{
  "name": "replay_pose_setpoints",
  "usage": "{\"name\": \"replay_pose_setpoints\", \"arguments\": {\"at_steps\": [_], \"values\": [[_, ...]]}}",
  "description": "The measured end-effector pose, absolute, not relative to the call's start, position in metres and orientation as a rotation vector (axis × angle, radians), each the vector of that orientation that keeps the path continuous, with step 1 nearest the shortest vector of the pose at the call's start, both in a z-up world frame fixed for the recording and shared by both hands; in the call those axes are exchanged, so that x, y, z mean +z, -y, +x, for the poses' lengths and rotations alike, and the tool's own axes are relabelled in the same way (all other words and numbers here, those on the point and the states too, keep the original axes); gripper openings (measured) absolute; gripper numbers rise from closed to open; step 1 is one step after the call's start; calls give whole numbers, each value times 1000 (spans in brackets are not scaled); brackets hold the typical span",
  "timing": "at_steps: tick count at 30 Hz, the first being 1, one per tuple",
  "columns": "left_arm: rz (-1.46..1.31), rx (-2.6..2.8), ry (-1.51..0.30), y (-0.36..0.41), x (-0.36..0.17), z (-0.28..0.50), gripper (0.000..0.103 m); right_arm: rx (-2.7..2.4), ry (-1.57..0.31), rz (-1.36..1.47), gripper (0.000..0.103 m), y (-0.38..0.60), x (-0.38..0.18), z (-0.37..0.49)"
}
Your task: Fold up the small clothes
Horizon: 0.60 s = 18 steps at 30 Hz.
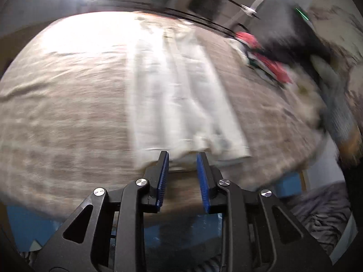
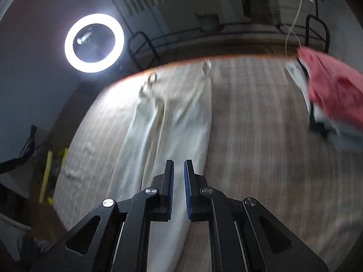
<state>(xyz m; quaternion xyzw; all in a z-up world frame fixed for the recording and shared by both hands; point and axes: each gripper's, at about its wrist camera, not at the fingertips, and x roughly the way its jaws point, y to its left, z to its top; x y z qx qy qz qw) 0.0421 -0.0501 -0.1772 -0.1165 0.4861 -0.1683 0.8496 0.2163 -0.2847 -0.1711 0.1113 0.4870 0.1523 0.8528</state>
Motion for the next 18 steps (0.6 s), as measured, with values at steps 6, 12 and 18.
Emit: {"name": "replay_pose_setpoints", "arguments": {"at_steps": [6, 12, 18], "values": [[-479, -268, -1159, -3, -217, 56, 37, 353, -1192, 307, 8, 282, -225, 136], [-593, -306, -1182, -7, -216, 71, 38, 401, -1252, 428, 32, 277, -253, 110], [-579, -357, -1222, 8, -220, 81, 44, 432, -1247, 435, 32, 275, -257, 100]]}}
